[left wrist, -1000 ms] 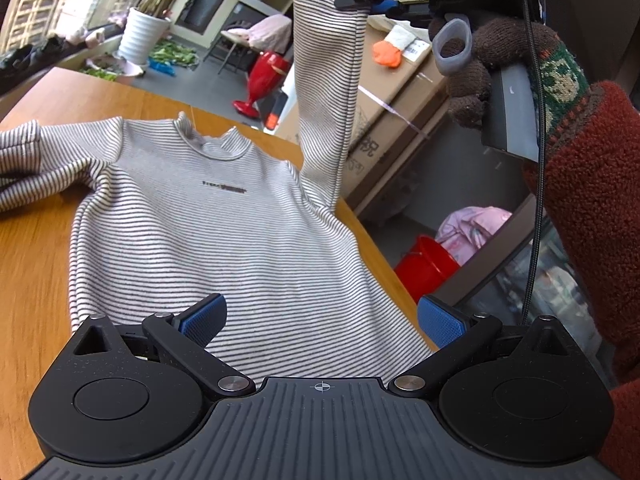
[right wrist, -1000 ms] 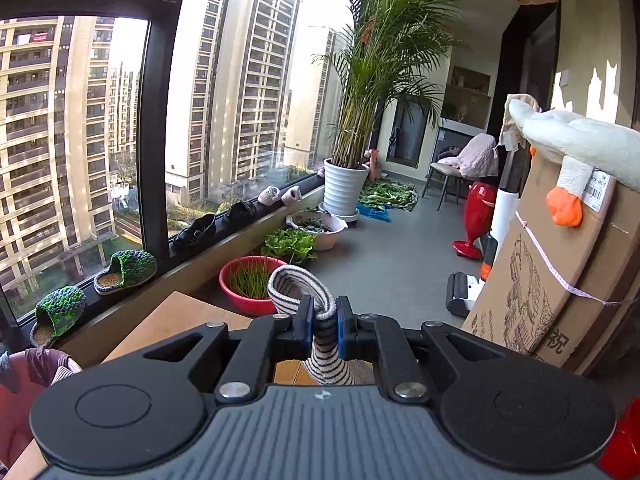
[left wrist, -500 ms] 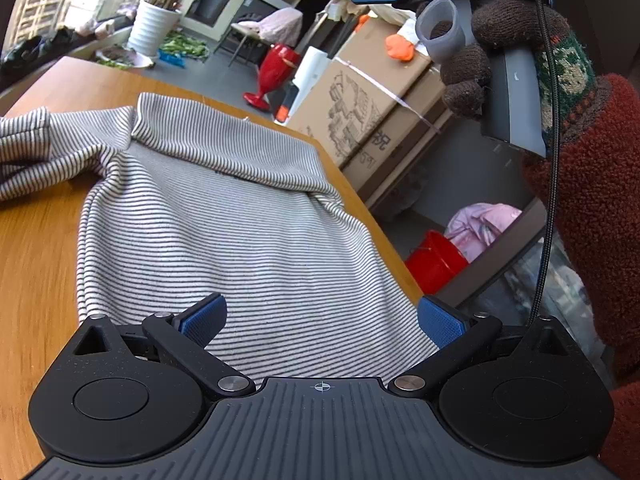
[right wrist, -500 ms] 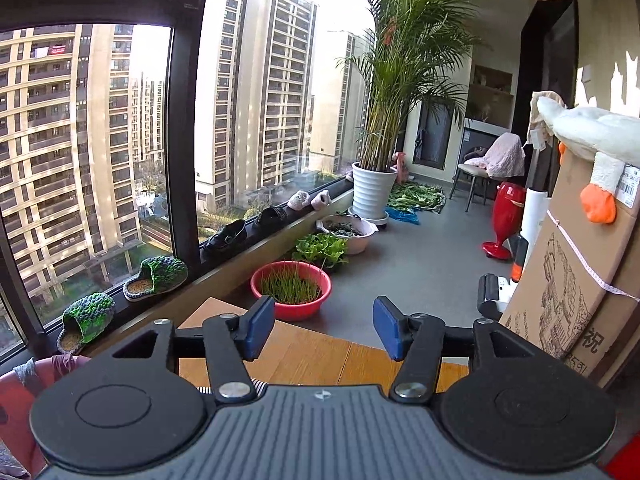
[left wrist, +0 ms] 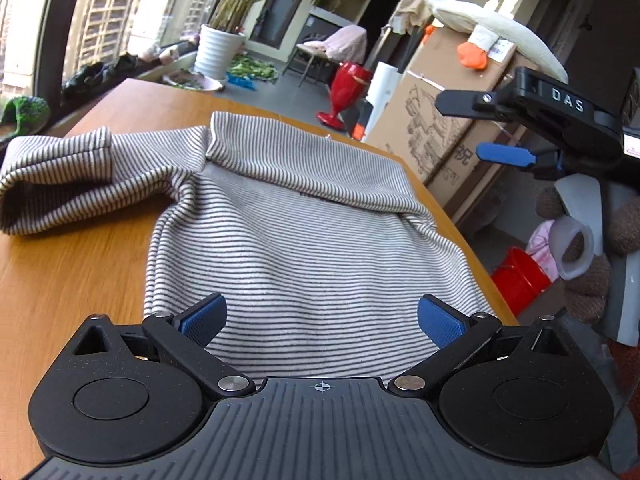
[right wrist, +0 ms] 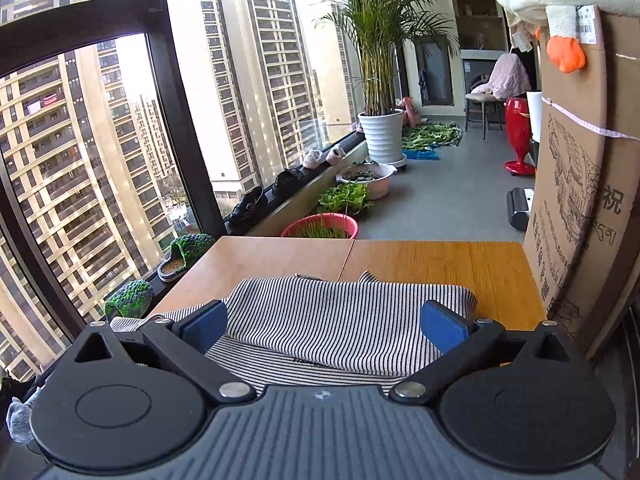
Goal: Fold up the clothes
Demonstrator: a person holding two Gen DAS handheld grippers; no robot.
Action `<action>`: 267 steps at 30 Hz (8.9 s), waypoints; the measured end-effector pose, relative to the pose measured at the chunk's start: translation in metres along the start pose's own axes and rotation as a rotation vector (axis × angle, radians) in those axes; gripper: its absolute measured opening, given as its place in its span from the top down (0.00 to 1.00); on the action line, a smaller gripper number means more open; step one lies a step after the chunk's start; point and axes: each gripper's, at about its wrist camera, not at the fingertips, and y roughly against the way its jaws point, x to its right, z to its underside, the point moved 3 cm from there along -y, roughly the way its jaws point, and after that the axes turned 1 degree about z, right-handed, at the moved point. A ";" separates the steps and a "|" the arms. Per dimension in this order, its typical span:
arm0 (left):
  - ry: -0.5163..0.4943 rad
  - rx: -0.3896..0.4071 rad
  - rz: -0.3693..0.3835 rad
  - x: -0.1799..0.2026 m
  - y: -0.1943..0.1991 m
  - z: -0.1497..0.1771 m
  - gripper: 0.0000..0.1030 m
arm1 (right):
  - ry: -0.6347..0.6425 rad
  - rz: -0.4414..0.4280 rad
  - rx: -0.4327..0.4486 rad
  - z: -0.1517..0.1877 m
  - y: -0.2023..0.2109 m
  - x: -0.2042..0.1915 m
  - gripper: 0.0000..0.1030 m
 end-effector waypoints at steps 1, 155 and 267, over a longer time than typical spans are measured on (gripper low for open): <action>-0.017 0.038 -0.043 -0.006 0.002 -0.004 0.00 | -0.019 -0.044 -0.007 0.009 0.003 0.003 0.00; -0.093 0.031 0.013 -0.041 -0.103 -0.063 0.04 | -0.036 0.031 -0.204 -0.036 -0.247 0.039 0.65; -0.365 0.095 -0.091 -0.016 -0.053 -0.032 0.03 | 0.031 -0.002 0.011 0.097 -0.044 0.003 0.22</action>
